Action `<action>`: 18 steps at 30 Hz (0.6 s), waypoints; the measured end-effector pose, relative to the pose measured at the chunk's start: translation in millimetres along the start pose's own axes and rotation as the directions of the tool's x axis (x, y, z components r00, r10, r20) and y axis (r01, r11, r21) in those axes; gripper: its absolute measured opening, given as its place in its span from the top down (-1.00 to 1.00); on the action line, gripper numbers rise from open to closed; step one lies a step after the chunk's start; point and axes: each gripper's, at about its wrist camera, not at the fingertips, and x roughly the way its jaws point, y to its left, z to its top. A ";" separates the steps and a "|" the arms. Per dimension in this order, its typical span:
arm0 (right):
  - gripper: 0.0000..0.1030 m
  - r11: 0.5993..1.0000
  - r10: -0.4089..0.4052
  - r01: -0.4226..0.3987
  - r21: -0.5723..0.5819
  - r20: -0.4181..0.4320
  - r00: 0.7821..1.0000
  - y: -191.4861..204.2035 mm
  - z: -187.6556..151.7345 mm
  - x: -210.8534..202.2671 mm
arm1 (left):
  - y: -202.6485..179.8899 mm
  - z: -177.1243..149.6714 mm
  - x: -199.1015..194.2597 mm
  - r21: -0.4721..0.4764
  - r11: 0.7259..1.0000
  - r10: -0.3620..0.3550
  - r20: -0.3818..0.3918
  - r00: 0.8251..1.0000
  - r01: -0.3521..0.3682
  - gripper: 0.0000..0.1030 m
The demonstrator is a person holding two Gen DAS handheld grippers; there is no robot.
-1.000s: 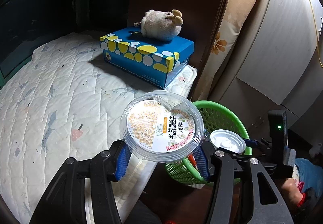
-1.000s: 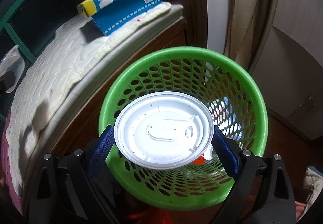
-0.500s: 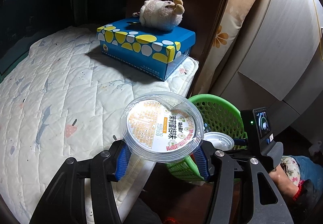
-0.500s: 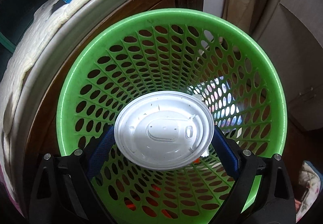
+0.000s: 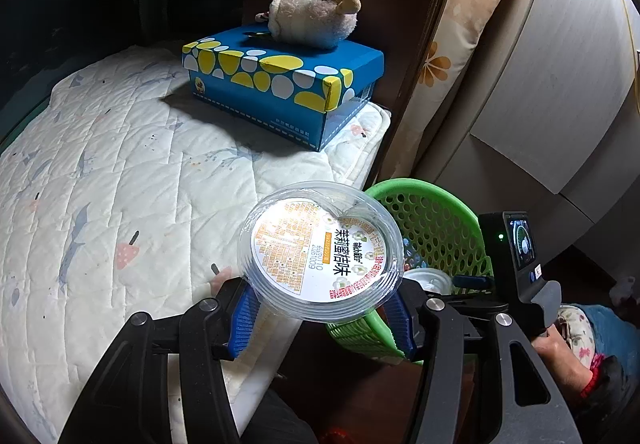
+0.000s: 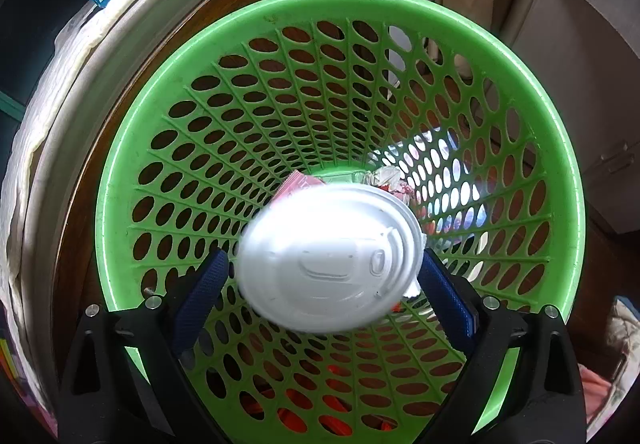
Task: Collect trash
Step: 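Open the right tool to drop the lid while the left tool drops the tub in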
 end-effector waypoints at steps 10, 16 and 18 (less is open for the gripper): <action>-0.86 1.000 -0.005 0.008 -0.024 0.098 0.995 -0.7 -11.7 -41.6 | -12.7 -1.9 7.4 0.016 1.000 -0.016 -0.013 1.000 0.016 -0.03; -0.86 0.999 -0.001 0.008 -0.035 0.187 0.982 -6.2 -25.8 -82.6 | -32.4 -3.4 21.7 0.055 0.998 -0.035 -0.039 0.999 0.037 -0.03; -0.86 0.999 -0.007 0.016 -0.040 0.218 0.976 -10.6 -30.8 -95.1 | -39.2 -4.5 28.3 0.061 0.997 -0.048 -0.054 0.997 0.051 -0.03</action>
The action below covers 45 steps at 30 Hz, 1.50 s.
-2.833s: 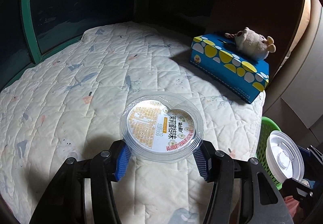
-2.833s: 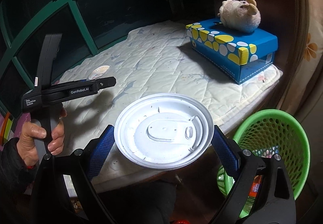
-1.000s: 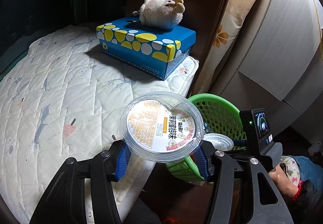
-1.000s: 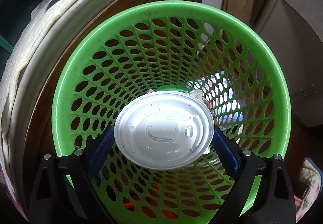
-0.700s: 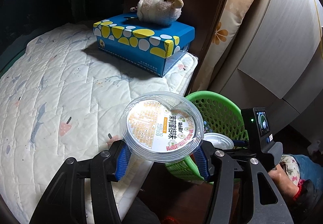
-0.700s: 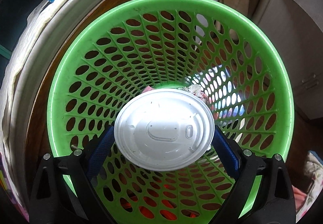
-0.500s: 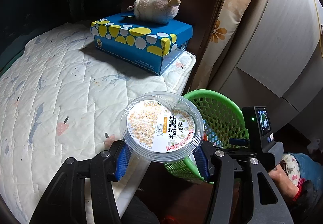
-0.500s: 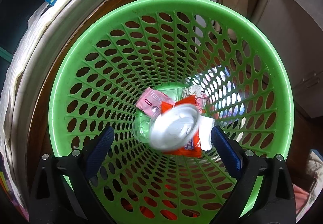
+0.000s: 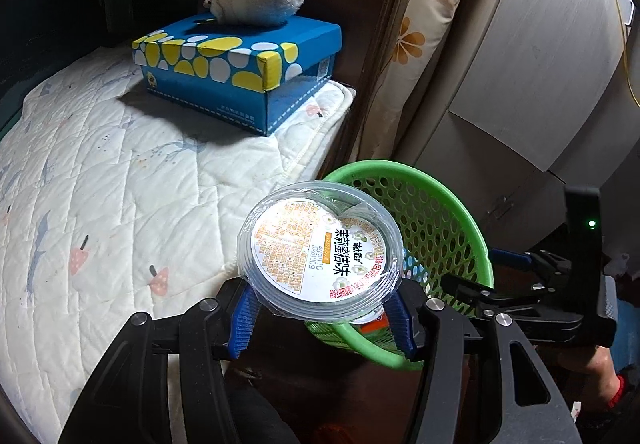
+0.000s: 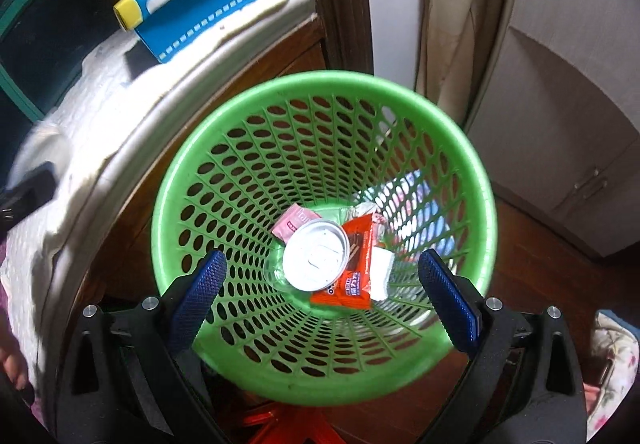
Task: Collect trash
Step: 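Open the right tool to drop the lid while the left tool drops the tub in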
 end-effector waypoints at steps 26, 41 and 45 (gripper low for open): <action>-0.86 0.972 -0.079 0.038 0.232 0.172 0.982 -83.1 -42.8 -77.2 | -101.2 -19.6 143.7 0.201 0.969 -0.075 -0.304 0.950 0.141 -0.04; -0.86 0.960 -0.050 0.002 0.280 0.167 0.985 -92.1 -52.0 -73.1 | -110.4 -28.5 164.6 0.181 0.971 -0.082 -0.365 0.927 0.157 -0.35; -0.86 0.963 -0.050 0.002 0.269 0.172 0.984 -88.0 -51.5 -74.3 | -103.8 -27.6 155.3 0.163 0.974 -0.090 -0.347 0.933 0.155 -0.35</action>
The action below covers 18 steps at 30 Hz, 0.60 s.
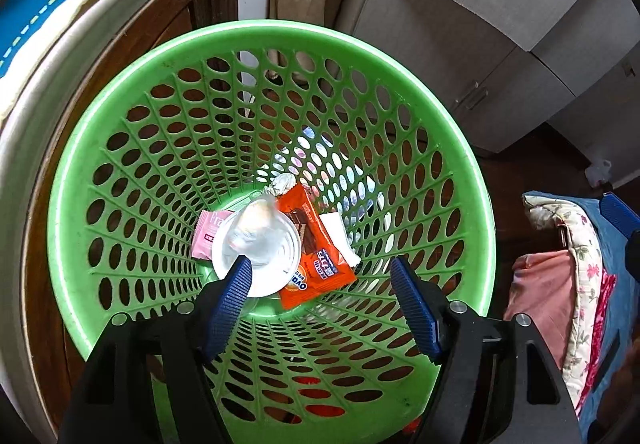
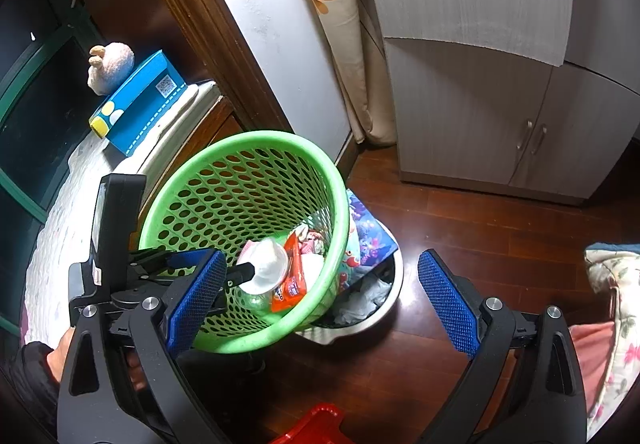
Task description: Collect trash
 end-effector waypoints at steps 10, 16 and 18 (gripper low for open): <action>-0.86 0.999 0.029 -0.029 -0.028 0.015 0.999 18.8 -0.4 -10.2 | 13.8 -15.1 -49.2 -0.047 0.997 0.065 0.092 0.994 -0.061 -0.42; -0.86 0.997 0.058 -0.057 -0.060 0.020 0.998 39.1 -2.1 -15.3 | 28.5 -30.7 -85.8 -0.092 0.991 0.111 0.155 0.982 -0.098 -0.48; -0.86 0.995 0.068 -0.066 -0.070 0.020 0.997 46.1 -2.7 -16.6 | 34.5 -37.2 -98.0 -0.113 0.988 0.127 0.172 0.977 -0.108 -0.48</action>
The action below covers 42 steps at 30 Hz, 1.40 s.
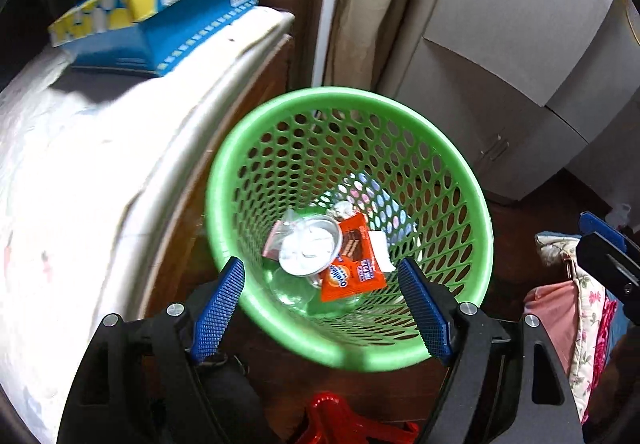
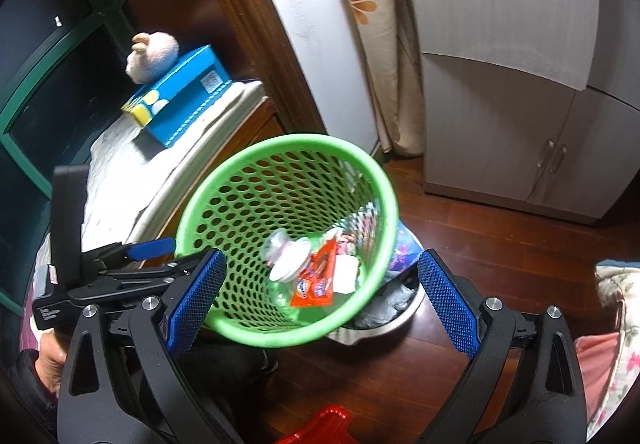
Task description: Collect trash
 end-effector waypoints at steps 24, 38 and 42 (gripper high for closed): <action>-0.86 0.965 0.179 -0.178 -0.191 -0.011 0.984 118.8 2.1 -4.2 | 116.9 -58.2 -147.5 -0.249 0.947 0.261 0.222 0.940 -0.204 -0.85; -0.87 0.921 0.234 -0.219 -0.321 0.010 0.972 184.3 -6.3 -16.9 | 146.3 -93.0 -207.1 -0.357 0.875 0.427 0.246 0.870 -0.328 -0.86; -0.87 0.918 0.247 -0.230 -0.322 0.010 0.969 192.8 -11.4 -19.3 | 147.7 -102.8 -215.2 -0.366 0.862 0.452 0.247 0.857 -0.350 -0.86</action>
